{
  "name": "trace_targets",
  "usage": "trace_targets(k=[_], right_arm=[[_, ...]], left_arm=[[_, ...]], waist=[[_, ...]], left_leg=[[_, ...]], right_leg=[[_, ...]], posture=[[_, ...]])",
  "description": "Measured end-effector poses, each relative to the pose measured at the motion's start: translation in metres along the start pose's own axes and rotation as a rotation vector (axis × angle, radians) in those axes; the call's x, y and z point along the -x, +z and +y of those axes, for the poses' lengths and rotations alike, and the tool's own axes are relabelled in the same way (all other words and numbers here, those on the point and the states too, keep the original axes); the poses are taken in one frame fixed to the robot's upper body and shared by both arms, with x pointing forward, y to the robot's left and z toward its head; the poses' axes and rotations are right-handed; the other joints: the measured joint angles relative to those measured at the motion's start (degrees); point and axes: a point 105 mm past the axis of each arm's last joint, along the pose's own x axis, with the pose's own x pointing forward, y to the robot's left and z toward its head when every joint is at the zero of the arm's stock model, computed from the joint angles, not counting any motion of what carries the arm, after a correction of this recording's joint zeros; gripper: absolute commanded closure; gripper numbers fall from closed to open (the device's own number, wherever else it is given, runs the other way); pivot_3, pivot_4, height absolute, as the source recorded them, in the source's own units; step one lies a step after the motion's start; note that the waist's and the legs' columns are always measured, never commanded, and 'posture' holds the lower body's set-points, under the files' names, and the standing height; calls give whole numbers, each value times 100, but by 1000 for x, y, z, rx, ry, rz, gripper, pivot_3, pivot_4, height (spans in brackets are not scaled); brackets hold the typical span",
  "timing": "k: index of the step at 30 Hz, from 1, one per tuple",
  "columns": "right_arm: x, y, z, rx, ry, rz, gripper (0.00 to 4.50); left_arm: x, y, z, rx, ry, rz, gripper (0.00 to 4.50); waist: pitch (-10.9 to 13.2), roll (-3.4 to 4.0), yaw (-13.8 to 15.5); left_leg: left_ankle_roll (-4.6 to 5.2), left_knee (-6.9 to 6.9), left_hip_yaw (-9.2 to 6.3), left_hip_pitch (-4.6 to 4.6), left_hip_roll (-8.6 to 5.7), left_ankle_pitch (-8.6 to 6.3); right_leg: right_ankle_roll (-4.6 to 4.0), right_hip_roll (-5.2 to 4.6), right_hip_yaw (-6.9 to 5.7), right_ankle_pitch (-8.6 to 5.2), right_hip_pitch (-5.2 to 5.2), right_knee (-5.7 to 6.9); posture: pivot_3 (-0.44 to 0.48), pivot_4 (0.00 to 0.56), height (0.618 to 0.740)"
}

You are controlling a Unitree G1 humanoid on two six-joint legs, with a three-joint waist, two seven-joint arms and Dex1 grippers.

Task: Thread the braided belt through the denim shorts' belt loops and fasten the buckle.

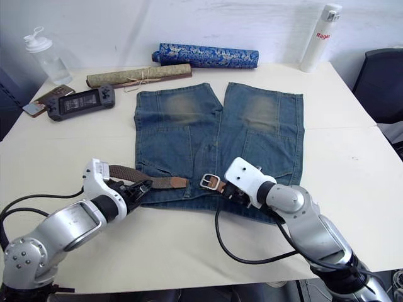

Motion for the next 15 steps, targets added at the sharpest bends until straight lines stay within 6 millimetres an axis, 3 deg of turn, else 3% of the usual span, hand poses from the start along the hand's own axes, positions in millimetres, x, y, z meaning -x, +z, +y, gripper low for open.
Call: trace_targets(k=[3,9,15], right_arm=[[0,0,-1,0,-2,2,1015],[-1,1,0,-2,0,-4,1015],[-1,1,0,-4,-1,-2,1015]], left_arm=[[3,4,9,-33,12,2,4500],[2,12,-2,-57,-43,-14,4500],[3,2,0,-173,-41,61,4500]], waist=[[1,2,17],[1,2,2],[2,2,1]], left_leg=[[0,2,-1,-1,0,0],[0,0,0,0,0,0],[0,0,-1,-1,2,0]], right_leg=[[-2,-2,-2,-1,1,0],[-2,-3,-3,0,3,-2],[-2,-2,-4,0,1,-2]], posture=[[0,150,637],[0,150,637],[0,150,637]])
